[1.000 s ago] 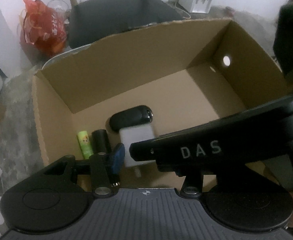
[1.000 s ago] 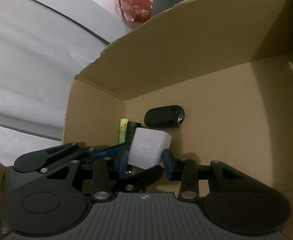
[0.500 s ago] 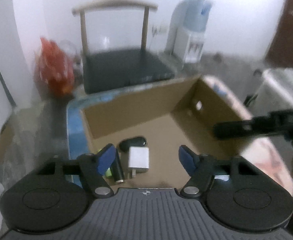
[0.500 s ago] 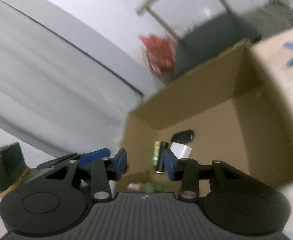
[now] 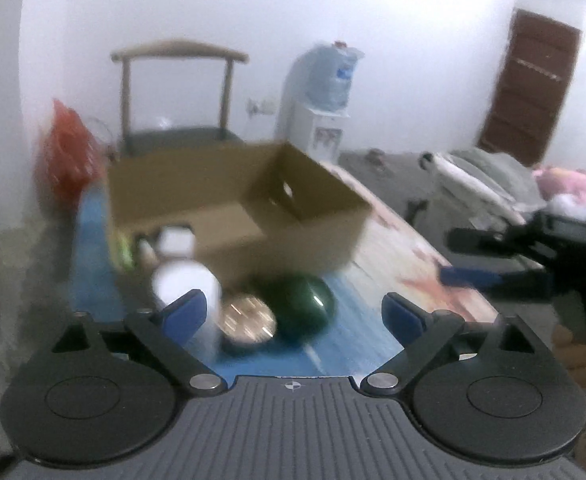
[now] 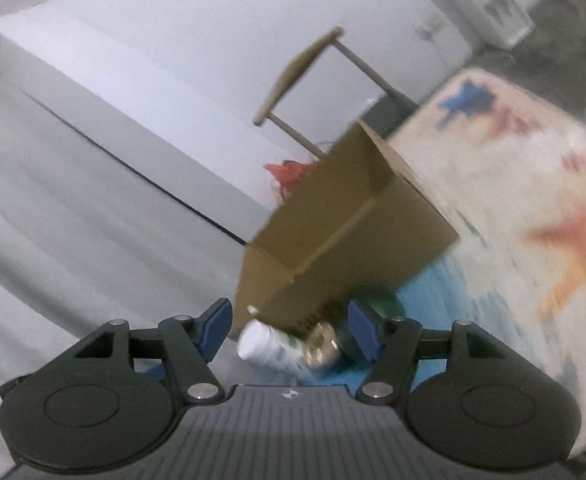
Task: Organize rigid objects
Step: 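Move the right gripper back to the table toward the dark green sphere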
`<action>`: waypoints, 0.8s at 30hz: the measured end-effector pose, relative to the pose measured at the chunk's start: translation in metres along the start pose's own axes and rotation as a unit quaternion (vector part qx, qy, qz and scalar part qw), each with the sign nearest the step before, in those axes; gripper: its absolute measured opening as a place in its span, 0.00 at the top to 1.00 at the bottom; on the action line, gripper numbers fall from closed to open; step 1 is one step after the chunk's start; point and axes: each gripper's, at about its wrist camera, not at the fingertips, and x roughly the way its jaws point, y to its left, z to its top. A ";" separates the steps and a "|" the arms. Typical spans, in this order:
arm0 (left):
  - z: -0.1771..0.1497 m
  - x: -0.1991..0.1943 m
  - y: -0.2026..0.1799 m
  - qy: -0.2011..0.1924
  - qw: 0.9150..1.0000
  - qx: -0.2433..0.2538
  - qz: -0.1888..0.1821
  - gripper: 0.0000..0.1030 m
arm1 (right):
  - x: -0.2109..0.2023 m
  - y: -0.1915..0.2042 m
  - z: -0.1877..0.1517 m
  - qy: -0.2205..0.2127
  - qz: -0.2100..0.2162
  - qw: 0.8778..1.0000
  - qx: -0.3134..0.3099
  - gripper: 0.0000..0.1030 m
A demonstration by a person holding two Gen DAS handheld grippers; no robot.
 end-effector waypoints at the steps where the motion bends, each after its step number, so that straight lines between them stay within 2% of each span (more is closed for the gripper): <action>1: -0.005 0.007 -0.006 0.011 1.000 -0.003 0.000 0.08 | 0.000 -0.001 -0.003 0.003 -0.002 1.000 -0.002 0.35; 7: -0.019 0.041 -0.034 0.070 0.997 0.016 0.030 0.08 | 0.001 -0.011 -0.018 0.008 0.006 1.000 -0.013 0.35; 13: -0.031 0.062 -0.049 0.096 0.994 0.029 0.052 0.08 | 0.007 -0.032 -0.025 0.032 0.005 0.999 -0.001 0.34; 24: -0.047 0.093 -0.060 0.123 0.988 0.056 0.079 0.08 | 0.016 -0.056 -0.017 0.045 -0.008 0.999 0.017 0.34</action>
